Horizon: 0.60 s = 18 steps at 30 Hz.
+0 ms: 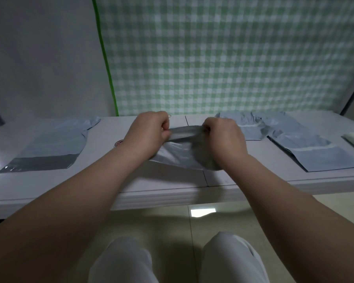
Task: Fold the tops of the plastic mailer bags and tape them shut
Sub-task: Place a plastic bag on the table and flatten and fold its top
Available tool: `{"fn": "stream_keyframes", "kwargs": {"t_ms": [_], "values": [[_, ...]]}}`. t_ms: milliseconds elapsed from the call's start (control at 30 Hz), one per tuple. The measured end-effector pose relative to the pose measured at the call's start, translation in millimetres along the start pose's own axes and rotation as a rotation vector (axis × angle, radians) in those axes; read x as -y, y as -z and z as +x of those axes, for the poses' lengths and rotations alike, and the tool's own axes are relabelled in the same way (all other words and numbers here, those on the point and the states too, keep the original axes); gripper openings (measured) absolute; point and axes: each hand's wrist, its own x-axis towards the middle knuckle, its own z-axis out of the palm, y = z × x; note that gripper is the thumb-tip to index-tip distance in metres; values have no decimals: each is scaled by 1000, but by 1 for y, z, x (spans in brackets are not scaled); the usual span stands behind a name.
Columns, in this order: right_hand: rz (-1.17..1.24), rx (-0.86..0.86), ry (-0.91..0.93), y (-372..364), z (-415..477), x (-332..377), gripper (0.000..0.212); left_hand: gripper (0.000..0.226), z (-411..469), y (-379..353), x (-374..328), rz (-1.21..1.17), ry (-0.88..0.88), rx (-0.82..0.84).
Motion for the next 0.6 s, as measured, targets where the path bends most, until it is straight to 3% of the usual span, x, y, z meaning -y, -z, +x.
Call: {"fn": "stream_keyframes", "kwargs": {"t_ms": [100,233,433,600], "values": [[36,-90,5,4,-1,-6,36,16,-4,4,7,46,41,41],[108,-182,-1,-2,-20,-17,38,19,-27,-1,3,-28,105,-26],[-24,134,-86,-9,-57,-35,38,23,-64,-18,1,-126,226,174],[-60,182,21,-11,-74,-39,37,26,-87,-31,1,-280,299,248]]}}
